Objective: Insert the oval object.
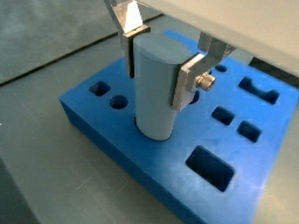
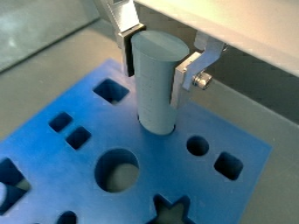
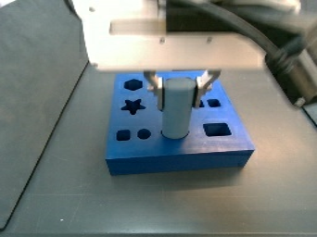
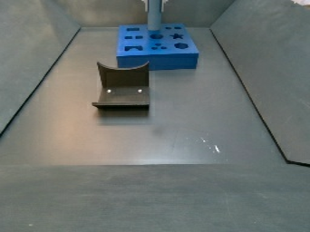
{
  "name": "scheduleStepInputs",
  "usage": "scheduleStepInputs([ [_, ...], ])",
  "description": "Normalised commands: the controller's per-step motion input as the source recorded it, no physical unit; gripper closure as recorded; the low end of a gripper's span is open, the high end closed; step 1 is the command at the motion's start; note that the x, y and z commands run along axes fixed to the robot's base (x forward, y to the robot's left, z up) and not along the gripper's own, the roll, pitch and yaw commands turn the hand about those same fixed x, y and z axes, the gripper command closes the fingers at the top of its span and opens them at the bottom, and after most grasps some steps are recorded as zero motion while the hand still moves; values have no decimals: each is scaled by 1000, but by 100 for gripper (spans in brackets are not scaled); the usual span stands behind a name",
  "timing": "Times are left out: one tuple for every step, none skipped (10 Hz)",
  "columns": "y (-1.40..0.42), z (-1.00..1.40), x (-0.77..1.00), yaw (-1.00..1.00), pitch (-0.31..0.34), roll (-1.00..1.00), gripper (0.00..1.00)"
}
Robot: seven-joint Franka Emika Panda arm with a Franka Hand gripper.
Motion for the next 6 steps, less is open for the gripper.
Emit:
scheduleStepInputs([
  [-131,-354,0,-26,-10,0,100],
  [-154,-434,0,0,-3,0,100],
  [-69,-554,111,-51,0,40,100],
  [0,-523,100,-91,0,63,100],
  [0,-394,60,-106,0,9,100],
  [0,-320,29,-123,0,0,100],
])
